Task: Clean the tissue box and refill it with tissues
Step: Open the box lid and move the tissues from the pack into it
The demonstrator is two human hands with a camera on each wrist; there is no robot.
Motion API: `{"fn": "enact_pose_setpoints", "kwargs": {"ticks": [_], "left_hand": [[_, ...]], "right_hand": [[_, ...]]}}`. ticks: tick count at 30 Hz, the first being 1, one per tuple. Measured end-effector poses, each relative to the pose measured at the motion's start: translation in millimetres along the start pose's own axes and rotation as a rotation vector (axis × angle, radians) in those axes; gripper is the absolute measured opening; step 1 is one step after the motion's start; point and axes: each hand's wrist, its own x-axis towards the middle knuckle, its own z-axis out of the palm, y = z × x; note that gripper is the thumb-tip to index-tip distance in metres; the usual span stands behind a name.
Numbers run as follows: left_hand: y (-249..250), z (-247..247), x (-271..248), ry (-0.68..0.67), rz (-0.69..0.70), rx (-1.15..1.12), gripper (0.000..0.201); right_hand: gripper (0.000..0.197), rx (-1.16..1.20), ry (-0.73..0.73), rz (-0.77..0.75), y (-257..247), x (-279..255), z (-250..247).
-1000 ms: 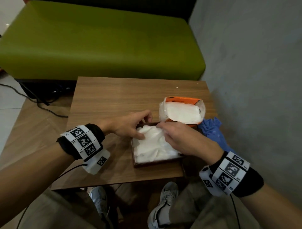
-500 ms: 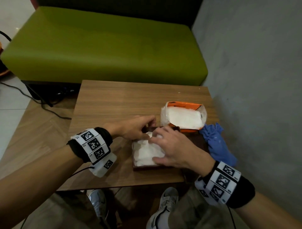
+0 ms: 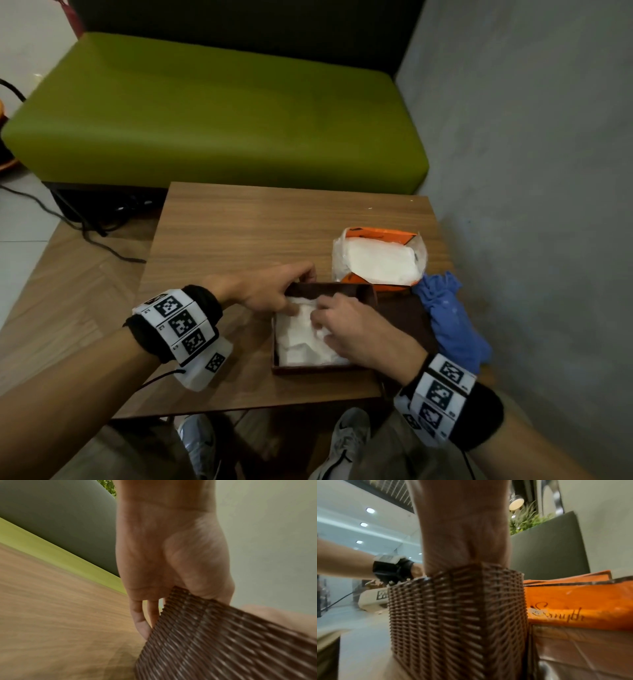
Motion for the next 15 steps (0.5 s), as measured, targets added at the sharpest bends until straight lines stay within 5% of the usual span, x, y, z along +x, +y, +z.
{"fn": "enact_pose_setpoints", "kwargs": {"ticks": [7, 13, 15], "left_hand": [[1, -8, 3, -0.043, 0.028, 0.02, 0.038], [0, -41, 21, 0.146, 0.08, 0.116, 0.036], [-2, -47, 38, 0.201, 0.078, 0.177, 0.025]], "right_hand": [[0.023, 0.122, 0.059, -0.035, 11, -5, -1], [0.007, 0.432, 0.611, 0.218, 64, -33, -30], [0.006, 0.35, 0.621, 0.334, 89, -33, -21]]}}
